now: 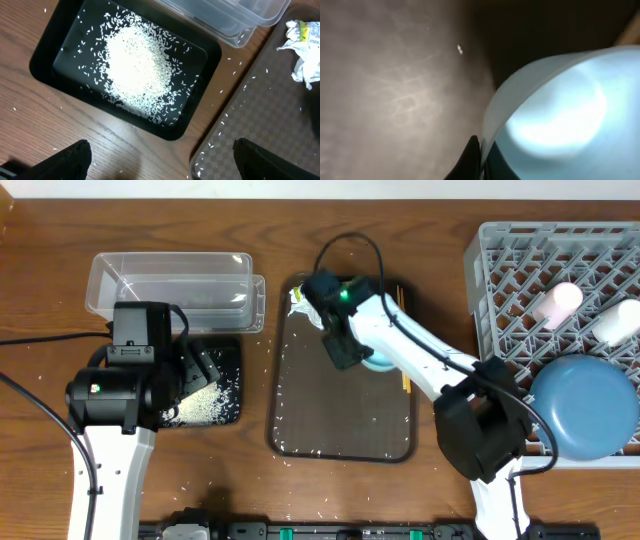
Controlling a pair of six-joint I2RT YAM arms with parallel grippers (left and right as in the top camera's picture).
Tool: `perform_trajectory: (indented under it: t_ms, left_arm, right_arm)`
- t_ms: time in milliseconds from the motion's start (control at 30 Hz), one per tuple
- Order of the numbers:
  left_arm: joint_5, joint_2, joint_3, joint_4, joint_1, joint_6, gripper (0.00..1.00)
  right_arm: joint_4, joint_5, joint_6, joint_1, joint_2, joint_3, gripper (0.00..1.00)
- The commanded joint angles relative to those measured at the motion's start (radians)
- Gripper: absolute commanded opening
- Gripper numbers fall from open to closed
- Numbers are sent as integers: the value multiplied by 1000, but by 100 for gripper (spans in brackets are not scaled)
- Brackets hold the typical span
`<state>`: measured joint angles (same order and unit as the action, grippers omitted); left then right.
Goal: Sort waste into correct bins and load items into the dishwasher rack
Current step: 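Grasp the rim of the light-blue bowl with the right gripper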
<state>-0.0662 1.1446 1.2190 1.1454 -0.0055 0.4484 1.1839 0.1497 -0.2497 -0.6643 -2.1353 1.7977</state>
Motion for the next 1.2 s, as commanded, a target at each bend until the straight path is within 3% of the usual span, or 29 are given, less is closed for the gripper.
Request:
perform_trajectory:
  t_ms: [0,100,167,300,433,567,767,867,1067,1167]
  left_arm:
    - [-6,0,8,2,5,-2,93]
    - [-6,0,8,2,5,-2,93]
    - [-6,0,8,2,5,-2,93]
    - [-6,0,8,2,5,-2,93]
    - [-6,0,8,2,5,-2,93]
    - [-6,0,8,2,5,-2,93]
    - [-6,0,8,2,5,-2,93]
    - [-6,0,8,2,5,-2,93]
    - [-6,0,8,2,5,-2,93]
    - [-6,0,8,2,5,-2,93]
  right_arm:
    - [71,15,-19,53,74,175,13]
    - [159,14,-19,136,109,333,17]
    - [199,14,-13,215,137,417,1]
    - [226,-87,48,412,201,483,1]
    - [237,-424,155,633,240,483,2]
    - [306,-787,351,752,237,465,17]
    - [316,-809,494,685,237,340,43]
    - [239,-741,489,585,236,220,45]
    - [-22,-491,299,372,235,-57,44]
    - [-140,-404,269,267,235,-171,54]
